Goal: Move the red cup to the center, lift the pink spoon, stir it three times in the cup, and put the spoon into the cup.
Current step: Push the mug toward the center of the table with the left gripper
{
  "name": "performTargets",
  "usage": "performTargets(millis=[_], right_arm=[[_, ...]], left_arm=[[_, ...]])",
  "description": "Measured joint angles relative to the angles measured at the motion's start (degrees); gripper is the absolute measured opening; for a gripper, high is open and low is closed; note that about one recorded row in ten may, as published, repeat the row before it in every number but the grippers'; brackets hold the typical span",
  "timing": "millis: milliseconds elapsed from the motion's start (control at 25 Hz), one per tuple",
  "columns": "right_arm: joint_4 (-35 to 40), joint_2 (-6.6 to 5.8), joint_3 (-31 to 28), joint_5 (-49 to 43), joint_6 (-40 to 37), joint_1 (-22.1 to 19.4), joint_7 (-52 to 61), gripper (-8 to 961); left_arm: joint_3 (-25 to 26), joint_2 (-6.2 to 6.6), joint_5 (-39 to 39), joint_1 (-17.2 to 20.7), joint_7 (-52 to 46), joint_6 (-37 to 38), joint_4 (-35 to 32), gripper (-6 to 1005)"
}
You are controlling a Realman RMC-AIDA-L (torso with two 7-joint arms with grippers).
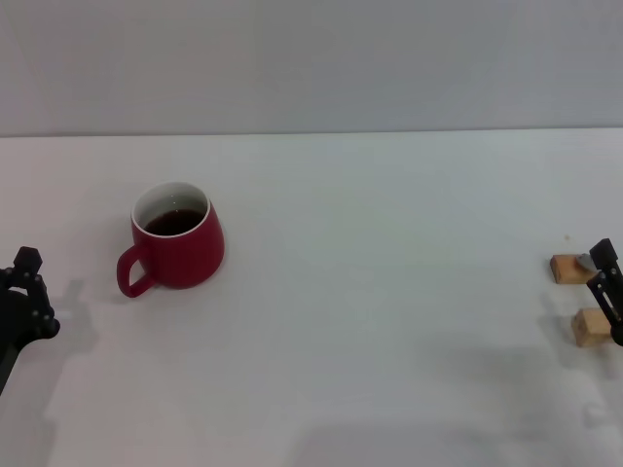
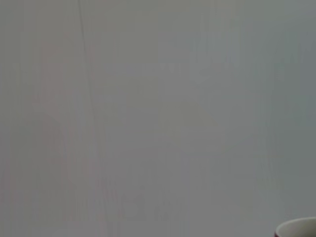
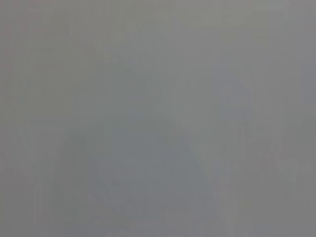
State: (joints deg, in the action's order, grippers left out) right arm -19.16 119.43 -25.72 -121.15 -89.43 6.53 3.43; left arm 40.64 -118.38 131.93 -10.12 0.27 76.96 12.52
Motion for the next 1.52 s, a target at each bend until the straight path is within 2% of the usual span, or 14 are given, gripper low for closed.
performTargets(millis=[440,1080,1520], right_arm=[[-0.04,-0.09,1.08,-0.04,-1.24,-0.58,0.00,693],[-0.24,-0.04,2.44,0.07,-5.00,-3.34,0.00,694],[0.00,0.00,2.52,-0.04,-5.05,-3.43,0.00,693]], left_arm=[[0.62,0.16,0.00,-3.28,-0.71,-3.76,-1.91,-2],[1.28,0.42,0.38,-12.20,-3.23,-11.38,-7.36,-2],[0.72,0.61,0.51,-14.72,-2.97,-13.64,-9.64,-2]])
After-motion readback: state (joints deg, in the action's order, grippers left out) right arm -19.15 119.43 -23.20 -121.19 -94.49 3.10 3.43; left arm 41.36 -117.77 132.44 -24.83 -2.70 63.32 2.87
